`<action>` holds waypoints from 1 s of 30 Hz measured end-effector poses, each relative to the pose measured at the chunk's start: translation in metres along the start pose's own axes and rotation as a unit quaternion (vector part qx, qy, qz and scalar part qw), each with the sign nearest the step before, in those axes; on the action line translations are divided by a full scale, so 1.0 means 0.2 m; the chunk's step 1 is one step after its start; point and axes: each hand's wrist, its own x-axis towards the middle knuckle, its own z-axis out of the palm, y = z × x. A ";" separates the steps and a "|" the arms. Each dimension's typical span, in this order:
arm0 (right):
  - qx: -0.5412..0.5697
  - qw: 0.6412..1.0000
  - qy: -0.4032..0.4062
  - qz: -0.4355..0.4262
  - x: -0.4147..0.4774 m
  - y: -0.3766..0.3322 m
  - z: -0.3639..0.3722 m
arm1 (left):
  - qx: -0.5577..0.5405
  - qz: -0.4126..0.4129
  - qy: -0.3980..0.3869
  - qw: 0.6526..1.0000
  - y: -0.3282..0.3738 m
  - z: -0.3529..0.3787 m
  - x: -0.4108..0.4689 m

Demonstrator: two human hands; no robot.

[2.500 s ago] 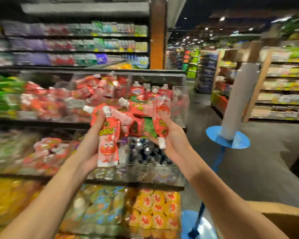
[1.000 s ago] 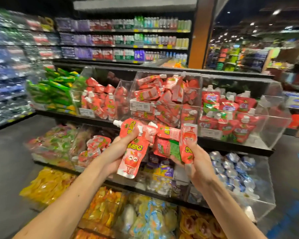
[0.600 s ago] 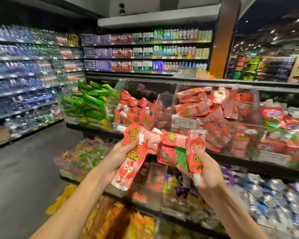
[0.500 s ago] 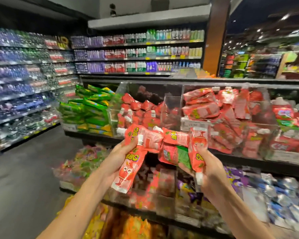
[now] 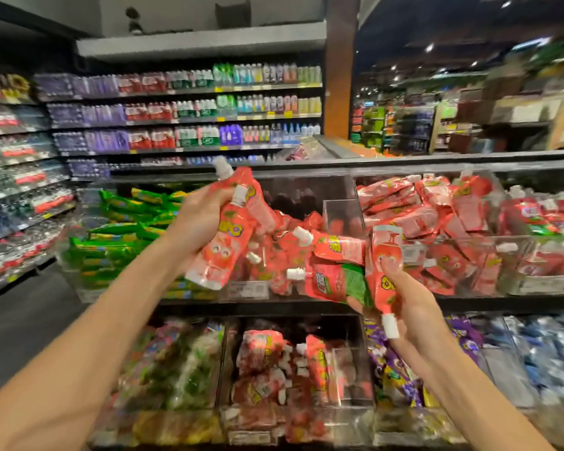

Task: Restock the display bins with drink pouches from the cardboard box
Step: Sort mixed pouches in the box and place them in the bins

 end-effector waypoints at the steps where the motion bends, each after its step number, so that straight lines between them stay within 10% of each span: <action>1: -0.004 1.000 -0.001 -0.006 0.00 -0.01 0.00 | 0.056 0.042 -0.025 0.997 0.03 0.00 0.04; 4: -0.007 1.000 0.002 -0.023 0.01 -0.03 0.01 | 0.343 0.189 -0.083 0.916 0.06 -0.01 0.19; 8: -0.022 0.999 0.004 -0.027 0.02 -0.04 0.00 | 0.470 0.216 -0.084 0.852 0.02 0.03 0.35; 16: -0.031 0.999 0.003 -0.017 0.09 -0.05 -0.04 | 0.356 0.082 -0.061 0.929 -0.05 0.05 0.60; 24: -0.027 0.999 -0.024 -0.001 0.17 -0.05 -0.04 | 0.453 -0.049 -0.034 0.889 -0.21 0.18 0.74; 30: -0.024 0.999 -0.039 0.008 0.18 -0.03 -0.05 | 0.593 0.149 0.001 0.791 -0.27 0.28 0.68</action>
